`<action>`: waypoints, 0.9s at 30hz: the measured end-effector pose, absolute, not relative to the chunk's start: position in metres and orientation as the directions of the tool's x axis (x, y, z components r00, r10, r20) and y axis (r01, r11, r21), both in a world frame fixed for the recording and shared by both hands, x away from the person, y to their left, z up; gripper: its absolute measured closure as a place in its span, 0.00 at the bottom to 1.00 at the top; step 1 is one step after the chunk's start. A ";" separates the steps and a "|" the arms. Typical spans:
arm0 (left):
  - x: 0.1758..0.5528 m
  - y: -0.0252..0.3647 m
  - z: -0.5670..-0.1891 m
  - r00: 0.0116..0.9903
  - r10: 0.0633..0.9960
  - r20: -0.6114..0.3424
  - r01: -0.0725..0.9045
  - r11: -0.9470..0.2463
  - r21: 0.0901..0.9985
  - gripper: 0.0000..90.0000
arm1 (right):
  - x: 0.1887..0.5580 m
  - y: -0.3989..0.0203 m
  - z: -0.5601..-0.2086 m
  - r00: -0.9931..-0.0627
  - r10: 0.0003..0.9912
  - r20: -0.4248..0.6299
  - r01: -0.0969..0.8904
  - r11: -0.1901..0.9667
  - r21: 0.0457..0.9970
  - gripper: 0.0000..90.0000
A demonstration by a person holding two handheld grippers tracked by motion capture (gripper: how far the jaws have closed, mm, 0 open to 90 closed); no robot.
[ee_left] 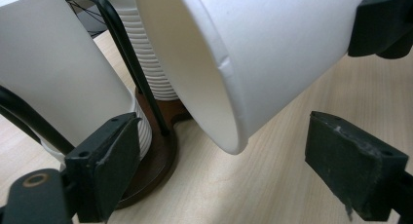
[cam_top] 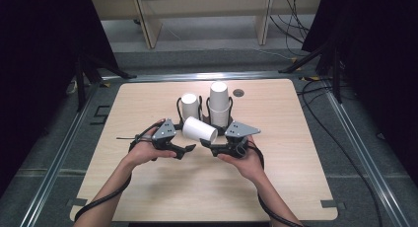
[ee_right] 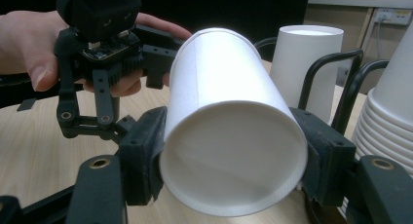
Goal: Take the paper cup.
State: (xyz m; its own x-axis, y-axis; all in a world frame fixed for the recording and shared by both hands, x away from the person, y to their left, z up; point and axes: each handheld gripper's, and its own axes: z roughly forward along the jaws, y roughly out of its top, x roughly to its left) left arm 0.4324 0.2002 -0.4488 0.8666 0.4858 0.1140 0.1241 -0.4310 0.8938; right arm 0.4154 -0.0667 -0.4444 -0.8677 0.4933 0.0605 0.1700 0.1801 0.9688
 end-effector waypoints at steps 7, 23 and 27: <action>0.434 0.203 -0.448 0.868 0.484 0.110 0.122 -0.422 0.898 0.14 | 0.416 -0.066 -0.446 -0.876 0.478 0.068 0.170 0.173 0.970 0.39; 0.435 0.208 -0.440 0.879 0.449 0.158 0.024 -0.374 0.927 0.14 | 0.419 -0.067 -0.446 -0.876 0.481 0.022 0.129 0.191 0.973 0.39; 0.435 0.209 -0.439 0.889 0.422 0.178 -0.001 -0.387 0.922 0.14 | 0.420 -0.067 -0.446 -0.886 0.462 0.031 0.137 0.197 0.971 0.40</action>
